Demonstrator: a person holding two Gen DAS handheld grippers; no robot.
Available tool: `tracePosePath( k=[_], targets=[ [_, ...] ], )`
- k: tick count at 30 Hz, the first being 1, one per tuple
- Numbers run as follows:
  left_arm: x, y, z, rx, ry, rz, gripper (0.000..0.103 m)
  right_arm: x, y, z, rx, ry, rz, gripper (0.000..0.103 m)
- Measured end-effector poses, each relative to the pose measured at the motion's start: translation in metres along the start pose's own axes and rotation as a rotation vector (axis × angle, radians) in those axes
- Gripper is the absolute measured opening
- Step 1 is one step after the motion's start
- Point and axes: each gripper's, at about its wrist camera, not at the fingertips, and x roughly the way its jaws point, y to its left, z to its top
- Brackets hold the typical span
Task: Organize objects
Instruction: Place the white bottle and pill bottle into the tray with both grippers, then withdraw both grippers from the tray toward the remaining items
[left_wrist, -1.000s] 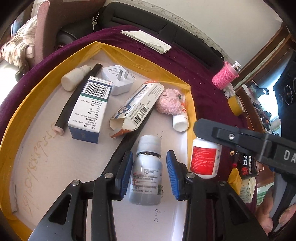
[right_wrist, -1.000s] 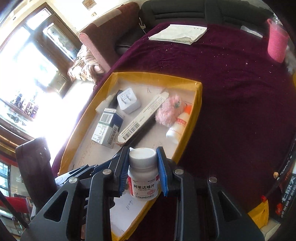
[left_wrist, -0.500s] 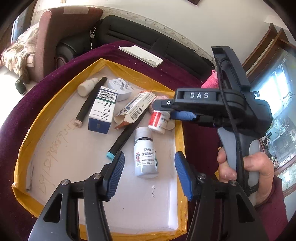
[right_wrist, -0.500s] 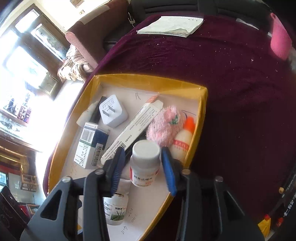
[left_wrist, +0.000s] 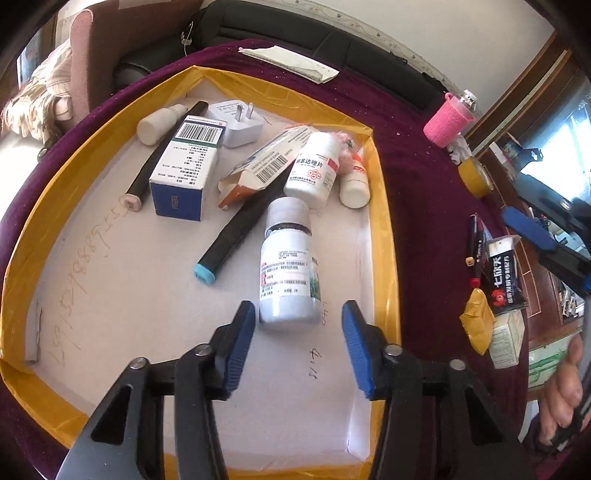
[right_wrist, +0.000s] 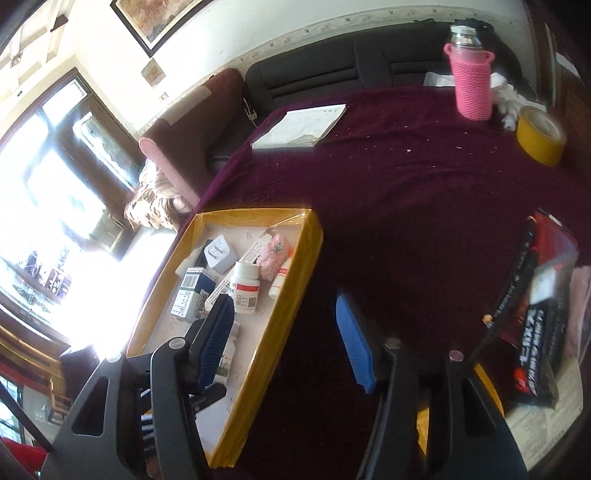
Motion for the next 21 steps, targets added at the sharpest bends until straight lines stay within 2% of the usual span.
tracePosePath(
  k=[2,7,9,10,11,13,15,16,18,21],
  targets=[
    [0.007,-0.003,0.011,-0.001,-0.003,0.018,0.035,-0.023,-0.013,-0.009,0.020,-0.049,-0.012,0.058],
    [0.004,-0.010,0.029,-0.018,-0.035,-0.037,0.037,-0.081,-0.049,-0.026,0.060,-0.163,-0.106,0.062],
    [-0.010,-0.019,0.026,0.023,-0.097,-0.079,0.044,-0.103,-0.067,-0.034,0.088,-0.204,-0.130,0.065],
    [-0.016,-0.021,0.025,0.040,-0.136,-0.080,0.055,-0.111,-0.074,-0.038,0.104,-0.221,-0.140,0.067],
    [-0.023,-0.025,0.025,0.059,-0.183,-0.068,0.061,-0.119,-0.083,-0.042,0.125,-0.240,-0.150,0.068],
    [-0.031,-0.031,0.027,0.100,-0.273,-0.026,0.063,-0.130,-0.100,-0.050,0.176,-0.272,-0.157,0.068],
    [-0.029,-0.034,0.031,0.135,-0.323,0.045,0.065,-0.136,-0.115,-0.059,0.226,-0.285,-0.143,0.068],
    [-0.024,-0.033,0.034,0.135,-0.319,0.069,0.065,-0.137,-0.120,-0.064,0.244,-0.291,-0.137,0.068],
    [-0.008,-0.028,0.037,0.111,-0.239,0.099,0.065,-0.141,-0.130,-0.073,0.271,-0.293,-0.138,0.068],
    [0.000,-0.023,0.034,0.069,-0.177,0.079,0.065,-0.143,-0.138,-0.084,0.288,-0.290,-0.146,0.068]
  ],
)
